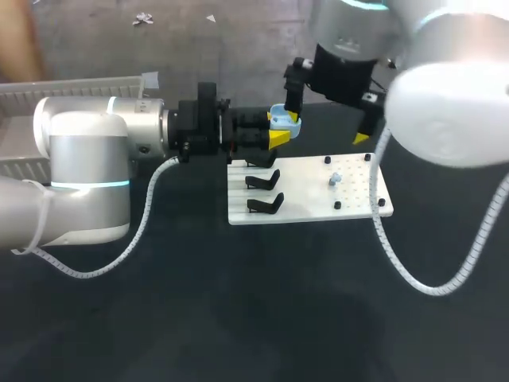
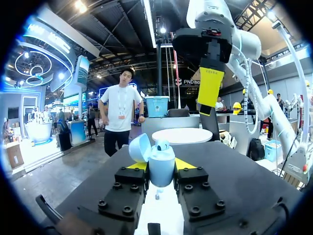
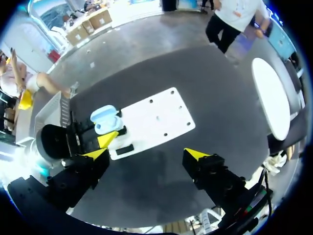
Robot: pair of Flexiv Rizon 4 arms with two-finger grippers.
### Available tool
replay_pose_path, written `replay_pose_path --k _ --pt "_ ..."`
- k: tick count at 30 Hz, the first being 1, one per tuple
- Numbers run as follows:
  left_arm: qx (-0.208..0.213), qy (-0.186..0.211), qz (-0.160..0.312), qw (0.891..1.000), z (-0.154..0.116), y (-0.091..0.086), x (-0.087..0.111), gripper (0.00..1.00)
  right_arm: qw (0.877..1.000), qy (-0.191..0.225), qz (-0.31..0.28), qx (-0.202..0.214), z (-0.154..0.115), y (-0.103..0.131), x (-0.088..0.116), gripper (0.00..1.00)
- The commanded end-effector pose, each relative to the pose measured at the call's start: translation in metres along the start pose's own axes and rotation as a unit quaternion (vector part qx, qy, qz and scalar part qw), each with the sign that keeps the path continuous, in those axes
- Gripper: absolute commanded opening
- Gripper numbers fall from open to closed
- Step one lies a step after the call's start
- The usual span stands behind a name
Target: Pick up each earbud case from the left stands, insert the matching earbuds, close the lid, and place the case in the box.
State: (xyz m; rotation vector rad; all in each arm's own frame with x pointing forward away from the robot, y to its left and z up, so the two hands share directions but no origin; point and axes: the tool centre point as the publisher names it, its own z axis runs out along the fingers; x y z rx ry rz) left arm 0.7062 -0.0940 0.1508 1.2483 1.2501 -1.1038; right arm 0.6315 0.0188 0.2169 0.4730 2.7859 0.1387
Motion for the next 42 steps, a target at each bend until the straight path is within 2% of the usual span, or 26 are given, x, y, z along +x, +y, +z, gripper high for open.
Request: replay_pose_path --k 1,14,22,27,37,42 --pt "-0.004 -0.003 0.003 1.0 0.0 -0.002 0.001 0.0 1.0 -0.019 -0.001 -0.024 -0.001 -0.009 0.005 1.0" --pt "-0.004 -0.003 0.003 1.0 0.0 -0.002 0.001 0.0 1.0 -0.019 -0.001 -0.024 -0.001 -0.009 0.005 1.0" --pt "-0.004 -0.003 0.003 1.0 0.0 -0.002 0.001 0.0 0.997 -0.041 0.034 -0.052 0.024 -0.035 -0.012 1.0" --pt "-0.004 -0.003 0.003 1.0 0.0 -0.002 0.001 0.0 0.995 -0.057 0.022 -0.073 0.045 -0.044 -0.019 1.0" --pt "-0.004 -0.003 0.003 1.0 0.0 -0.002 0.001 0.0 0.997 -0.039 -0.011 -0.058 0.109 -0.05 -0.028 1.0" --pt "-0.004 -0.003 0.003 1.0 0.0 -0.002 0.001 0.0 0.997 -0.028 -0.018 -0.065 0.14 -0.05 -0.03 1.0"
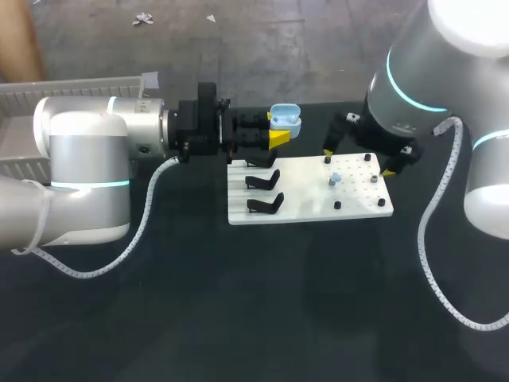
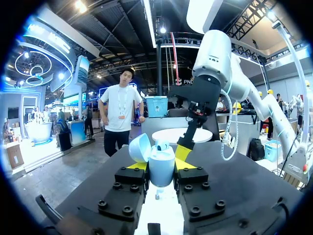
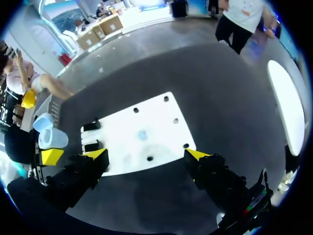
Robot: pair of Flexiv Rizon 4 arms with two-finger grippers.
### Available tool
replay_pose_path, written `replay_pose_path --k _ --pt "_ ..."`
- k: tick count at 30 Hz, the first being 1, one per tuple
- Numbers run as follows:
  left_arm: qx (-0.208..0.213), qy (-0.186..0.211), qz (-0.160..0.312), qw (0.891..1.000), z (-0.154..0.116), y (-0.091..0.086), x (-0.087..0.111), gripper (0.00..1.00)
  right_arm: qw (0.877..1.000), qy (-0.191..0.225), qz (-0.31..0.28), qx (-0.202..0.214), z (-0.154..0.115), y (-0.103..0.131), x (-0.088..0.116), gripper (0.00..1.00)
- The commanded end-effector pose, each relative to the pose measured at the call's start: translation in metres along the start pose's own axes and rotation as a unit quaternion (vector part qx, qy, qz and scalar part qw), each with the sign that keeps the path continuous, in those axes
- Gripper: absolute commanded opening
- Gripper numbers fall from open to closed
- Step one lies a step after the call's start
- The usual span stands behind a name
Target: Pick up each earbud case from the left stands, insert the matching earbuds, close the lid, and place the case in the box.
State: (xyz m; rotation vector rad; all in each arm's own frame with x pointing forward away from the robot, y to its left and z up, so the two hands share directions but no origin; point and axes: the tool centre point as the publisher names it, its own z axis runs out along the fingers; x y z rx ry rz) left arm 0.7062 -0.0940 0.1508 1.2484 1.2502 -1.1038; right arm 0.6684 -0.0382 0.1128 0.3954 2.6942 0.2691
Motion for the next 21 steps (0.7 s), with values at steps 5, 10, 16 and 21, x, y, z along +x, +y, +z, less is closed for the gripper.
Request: replay_pose_path --k 5,10,16,21 --pt "-0.004 -0.003 0.003 1.0 0.0 -0.002 0.001 0.0 1.0 0.009 -0.011 -0.01 0.058 0.002 -0.003 1.0" --pt "-0.004 -0.003 0.003 1.0 0.0 -0.002 0.001 0.0 1.0 0.022 -0.01 -0.01 0.077 0.0 0.001 1.0" --pt "-0.004 -0.003 0.003 1.0 0.0 -0.002 0.001 0.0 1.0 0.029 0.004 -0.011 0.091 -0.004 0.004 1.0" --pt "-0.004 -0.003 0.003 1.0 0.0 -0.002 0.001 0.0 0.999 0.031 0.014 -0.017 0.092 -0.002 0.003 1.0"
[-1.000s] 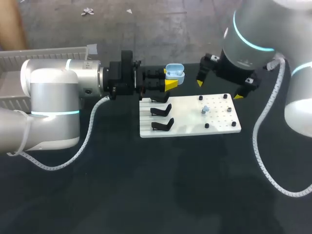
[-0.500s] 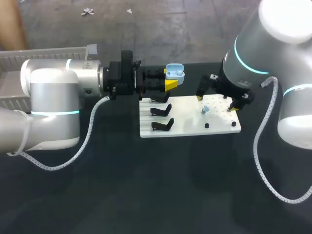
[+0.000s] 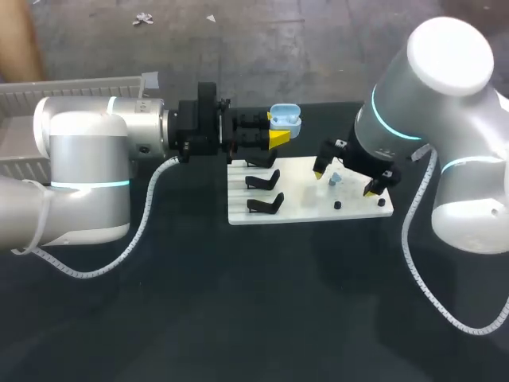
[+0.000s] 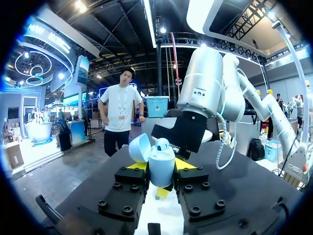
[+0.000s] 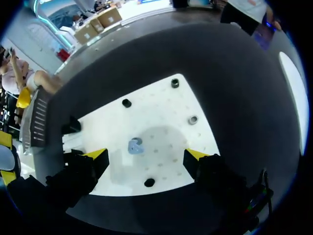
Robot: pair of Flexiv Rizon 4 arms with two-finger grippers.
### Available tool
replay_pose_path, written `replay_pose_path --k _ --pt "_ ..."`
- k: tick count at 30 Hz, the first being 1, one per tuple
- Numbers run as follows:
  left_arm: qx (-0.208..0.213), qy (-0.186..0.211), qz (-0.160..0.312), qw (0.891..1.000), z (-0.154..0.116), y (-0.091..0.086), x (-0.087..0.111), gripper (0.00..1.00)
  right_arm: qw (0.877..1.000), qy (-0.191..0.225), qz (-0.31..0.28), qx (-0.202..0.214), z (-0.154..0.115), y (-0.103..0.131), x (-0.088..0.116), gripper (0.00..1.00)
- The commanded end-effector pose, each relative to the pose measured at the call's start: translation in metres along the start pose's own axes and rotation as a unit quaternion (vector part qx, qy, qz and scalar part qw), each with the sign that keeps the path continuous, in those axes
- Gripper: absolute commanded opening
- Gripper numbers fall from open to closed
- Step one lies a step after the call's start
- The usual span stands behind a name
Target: Pick up each earbud case from the left stands, insert the matching earbuds, close the lid, and place the case in the box.
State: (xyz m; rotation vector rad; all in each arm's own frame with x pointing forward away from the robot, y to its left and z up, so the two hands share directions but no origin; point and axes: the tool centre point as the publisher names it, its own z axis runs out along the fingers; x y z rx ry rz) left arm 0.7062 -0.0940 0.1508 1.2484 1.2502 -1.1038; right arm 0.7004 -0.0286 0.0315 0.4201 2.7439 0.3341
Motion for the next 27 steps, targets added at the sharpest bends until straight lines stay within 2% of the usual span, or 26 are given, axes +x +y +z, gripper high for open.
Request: replay_pose_path --k 1,3,5,8,12,19,21,23,27 --pt "-0.004 -0.003 0.003 1.0 0.0002 -0.002 0.0011 0.0 1.0 0.0 0.001 -0.003 0.0047 0.0018 -0.0022 1.0" --pt "-0.004 -0.003 0.003 1.0 0.0002 -0.002 0.0011 0.0 1.0 0.001 0.001 -0.004 0.0057 0.0021 -0.0029 1.0" --pt "-0.004 -0.003 0.003 1.0 0.0002 -0.002 0.0011 0.0 1.0 0.003 0.002 -0.004 0.0062 0.0025 -0.0032 0.91" --pt "-0.004 -0.003 0.003 1.0 0.0002 -0.002 0.0011 0.0 1.0 0.007 0.001 -0.007 0.0067 0.0038 -0.0034 0.86" --pt "-0.004 -0.003 0.003 1.0 0.0002 -0.002 0.0011 0.0 1.0 0.01 0.002 -0.007 0.0081 0.0051 -0.0042 0.73" --pt "-0.004 -0.003 0.003 1.0 0.0002 -0.002 0.0011 0.0 1.0 0.017 -0.001 -0.008 0.0092 0.0085 -0.0068 0.74" --pt "-0.004 -0.003 0.003 1.0 0.0002 -0.002 0.0011 0.0 1.0 0.018 -0.001 -0.009 0.0095 0.0093 -0.0079 0.66" --pt "-0.004 -0.003 0.003 1.0 0.0002 -0.002 0.0011 0.0 1.0 0.019 -0.001 -0.009 0.0091 0.0108 -0.008 0.51" --pt "-0.004 -0.003 0.003 1.0 0.0002 -0.002 0.0011 0.0 1.0 0.02 0.001 -0.011 0.0096 0.0111 -0.0083 0.49"
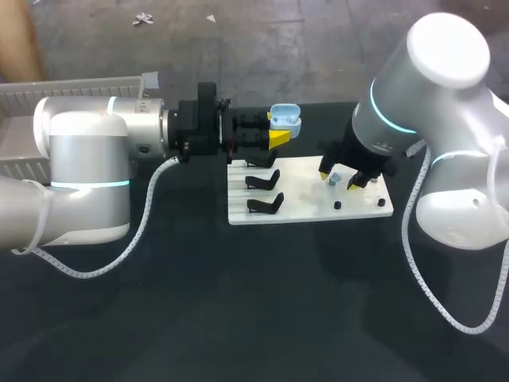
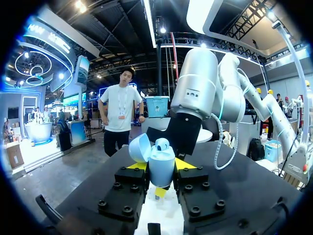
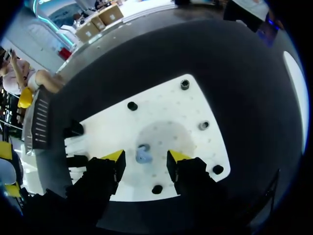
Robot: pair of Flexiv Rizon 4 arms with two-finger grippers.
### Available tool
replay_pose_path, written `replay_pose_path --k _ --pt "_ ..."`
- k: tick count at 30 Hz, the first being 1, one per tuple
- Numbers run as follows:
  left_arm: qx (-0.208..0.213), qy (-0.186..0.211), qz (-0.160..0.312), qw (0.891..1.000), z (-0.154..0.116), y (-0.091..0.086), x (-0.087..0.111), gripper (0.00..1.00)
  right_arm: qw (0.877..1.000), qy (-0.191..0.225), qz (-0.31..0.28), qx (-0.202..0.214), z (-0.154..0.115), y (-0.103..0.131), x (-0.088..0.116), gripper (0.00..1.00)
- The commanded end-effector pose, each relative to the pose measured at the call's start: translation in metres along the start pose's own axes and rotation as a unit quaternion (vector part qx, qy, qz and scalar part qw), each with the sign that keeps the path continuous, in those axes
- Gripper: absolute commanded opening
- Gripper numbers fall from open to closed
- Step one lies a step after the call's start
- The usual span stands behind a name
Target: Pick up each earbud case from the left stands, insert the matching earbuds, close the lid, and place the case in the box.
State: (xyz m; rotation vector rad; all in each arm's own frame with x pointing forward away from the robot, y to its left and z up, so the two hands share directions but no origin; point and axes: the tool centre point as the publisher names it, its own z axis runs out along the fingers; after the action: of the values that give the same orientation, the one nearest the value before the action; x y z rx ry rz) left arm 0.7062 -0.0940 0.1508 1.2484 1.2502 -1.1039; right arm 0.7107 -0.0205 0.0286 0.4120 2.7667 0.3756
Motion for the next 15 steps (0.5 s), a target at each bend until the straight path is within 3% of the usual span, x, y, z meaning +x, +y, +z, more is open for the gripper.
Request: replay_pose_path --k 1,15 --pt "-0.004 -0.003 0.003 1.0 0.0002 -0.002 0.0011 0.0 1.0 0.005 0.001 0.001 0.002 0.0017 -0.0028 0.47" --pt "-0.004 -0.003 0.003 1.0 0.0002 -0.002 0.0011 0.0 1.0 0.01 0.002 0.002 0.0037 0.0008 -0.0014 0.39"
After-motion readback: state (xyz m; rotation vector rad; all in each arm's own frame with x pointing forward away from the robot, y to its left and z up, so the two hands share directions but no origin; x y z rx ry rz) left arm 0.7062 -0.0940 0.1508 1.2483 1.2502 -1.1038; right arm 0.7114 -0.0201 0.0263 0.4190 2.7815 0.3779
